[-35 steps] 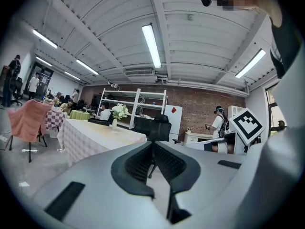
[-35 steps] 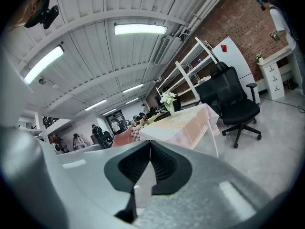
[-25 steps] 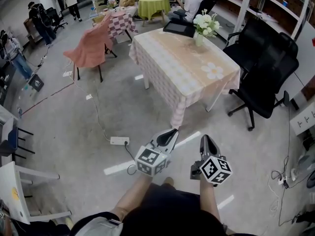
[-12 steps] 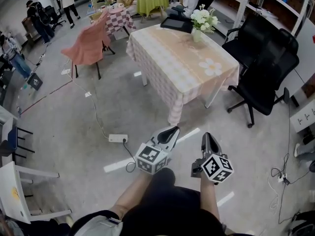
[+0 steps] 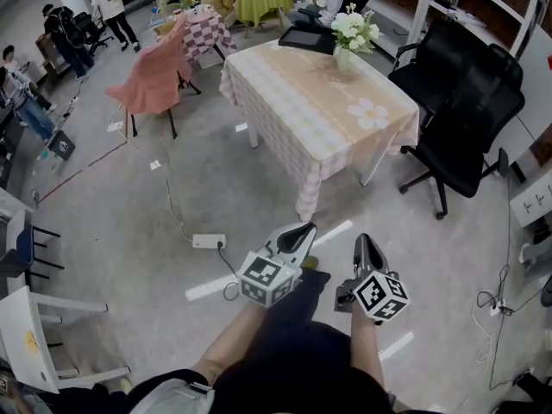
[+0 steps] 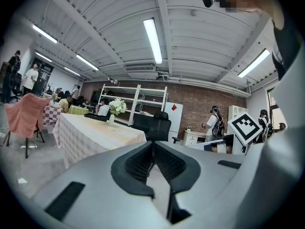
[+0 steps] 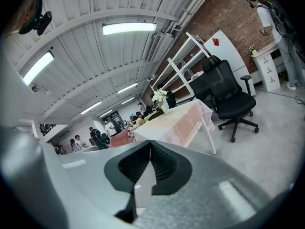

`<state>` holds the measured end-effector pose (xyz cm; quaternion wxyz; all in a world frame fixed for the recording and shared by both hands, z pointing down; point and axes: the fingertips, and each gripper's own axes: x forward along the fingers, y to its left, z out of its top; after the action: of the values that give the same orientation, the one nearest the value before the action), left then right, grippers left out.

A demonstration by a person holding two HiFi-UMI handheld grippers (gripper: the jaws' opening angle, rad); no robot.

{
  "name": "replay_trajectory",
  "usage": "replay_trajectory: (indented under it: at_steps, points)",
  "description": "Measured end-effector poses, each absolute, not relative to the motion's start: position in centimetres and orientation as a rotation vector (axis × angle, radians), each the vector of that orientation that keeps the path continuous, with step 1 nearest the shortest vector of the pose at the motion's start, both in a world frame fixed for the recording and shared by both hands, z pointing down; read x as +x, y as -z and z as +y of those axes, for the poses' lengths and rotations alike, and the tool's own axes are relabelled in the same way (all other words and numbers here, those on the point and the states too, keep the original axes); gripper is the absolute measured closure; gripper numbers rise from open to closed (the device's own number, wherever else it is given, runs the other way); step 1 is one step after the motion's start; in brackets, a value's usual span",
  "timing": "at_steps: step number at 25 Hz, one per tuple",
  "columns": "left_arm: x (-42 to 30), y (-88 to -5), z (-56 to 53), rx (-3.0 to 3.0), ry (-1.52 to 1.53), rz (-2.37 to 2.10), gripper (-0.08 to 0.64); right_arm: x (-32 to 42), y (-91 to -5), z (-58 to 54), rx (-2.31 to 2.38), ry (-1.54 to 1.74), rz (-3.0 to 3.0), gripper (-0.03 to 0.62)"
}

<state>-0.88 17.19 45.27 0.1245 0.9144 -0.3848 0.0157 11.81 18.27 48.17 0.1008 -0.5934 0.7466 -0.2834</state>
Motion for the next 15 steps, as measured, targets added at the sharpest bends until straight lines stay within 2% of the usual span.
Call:
replay_trajectory:
  at_steps: [15]
  points:
    - [-1.0, -45.2, 12.7, 2.651, -0.035, -1.144, 0.537, 13.0, -48.2, 14.3, -1.785, 0.818, 2.213, 0.589]
